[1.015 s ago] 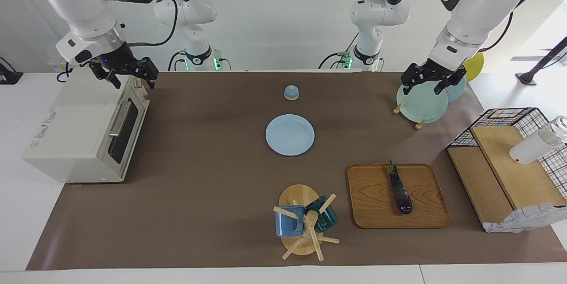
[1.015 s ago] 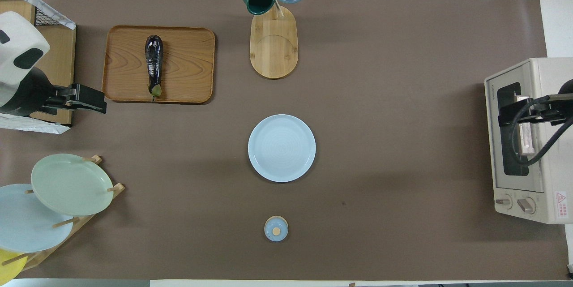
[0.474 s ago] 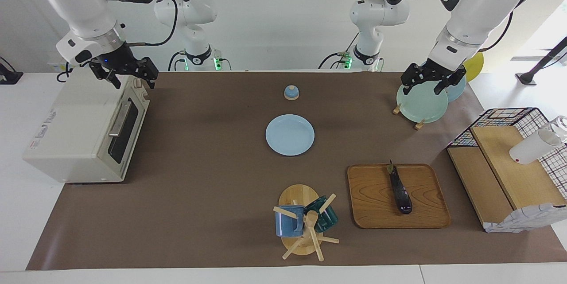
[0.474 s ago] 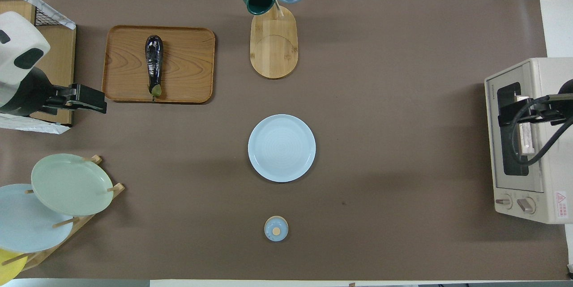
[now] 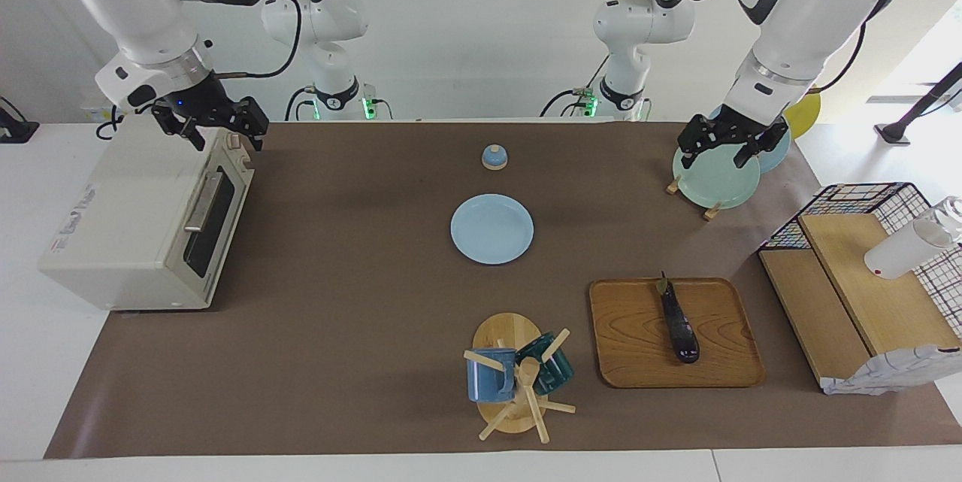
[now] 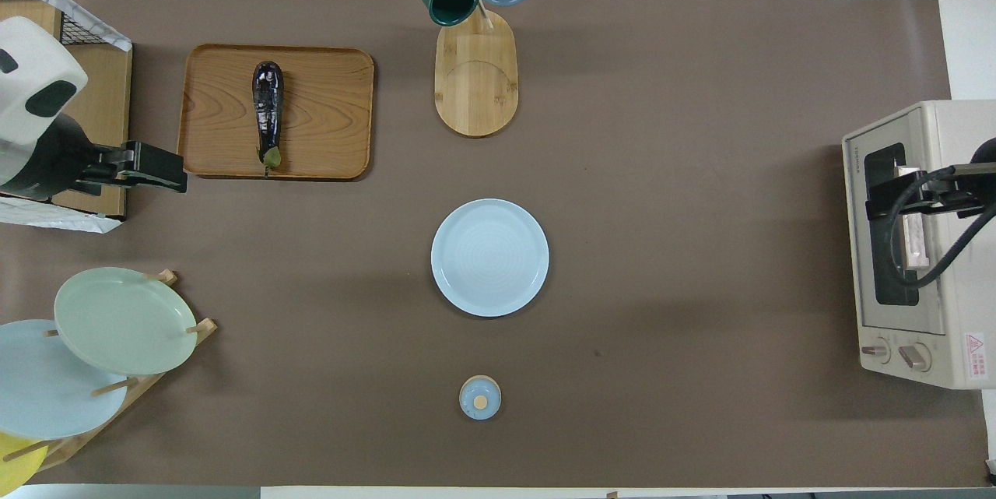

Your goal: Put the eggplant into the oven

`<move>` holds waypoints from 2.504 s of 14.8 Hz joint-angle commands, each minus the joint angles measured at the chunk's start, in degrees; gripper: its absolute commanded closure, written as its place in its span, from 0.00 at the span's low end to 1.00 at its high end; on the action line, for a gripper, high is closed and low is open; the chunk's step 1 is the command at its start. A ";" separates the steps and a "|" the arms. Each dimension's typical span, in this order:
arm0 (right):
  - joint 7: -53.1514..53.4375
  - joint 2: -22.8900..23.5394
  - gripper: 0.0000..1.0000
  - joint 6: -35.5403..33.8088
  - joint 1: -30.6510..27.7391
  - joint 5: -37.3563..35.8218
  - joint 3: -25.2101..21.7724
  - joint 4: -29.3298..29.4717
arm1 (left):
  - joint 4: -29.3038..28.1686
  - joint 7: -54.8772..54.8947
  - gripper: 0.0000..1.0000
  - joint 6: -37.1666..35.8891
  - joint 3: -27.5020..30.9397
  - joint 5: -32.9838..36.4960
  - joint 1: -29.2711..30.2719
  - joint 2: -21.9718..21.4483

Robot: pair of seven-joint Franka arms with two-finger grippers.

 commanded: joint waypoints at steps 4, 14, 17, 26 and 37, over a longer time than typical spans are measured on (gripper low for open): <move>0.07 -0.81 0.00 -0.08 -0.28 1.57 -0.13 -0.78 | 7.22 0.58 0.00 8.14 0.41 0.42 0.27 15.73; 0.07 -0.72 0.00 -0.08 -0.28 1.57 -0.13 -0.78 | 12.95 6.89 0.00 25.38 0.41 5.96 0.36 33.68; 0.16 -0.72 0.00 -0.08 -0.37 1.57 -0.13 -0.78 | 11.72 8.05 0.00 27.32 0.41 6.05 0.10 33.77; 0.07 -0.72 0.00 -0.08 -0.28 1.57 -0.13 -0.78 | 7.85 8.14 0.08 31.63 0.33 5.70 -0.26 33.07; 0.07 -0.72 0.00 -0.08 -0.28 1.57 -0.13 -0.78 | 11.01 7.79 1.00 22.24 0.33 0.35 -0.34 30.36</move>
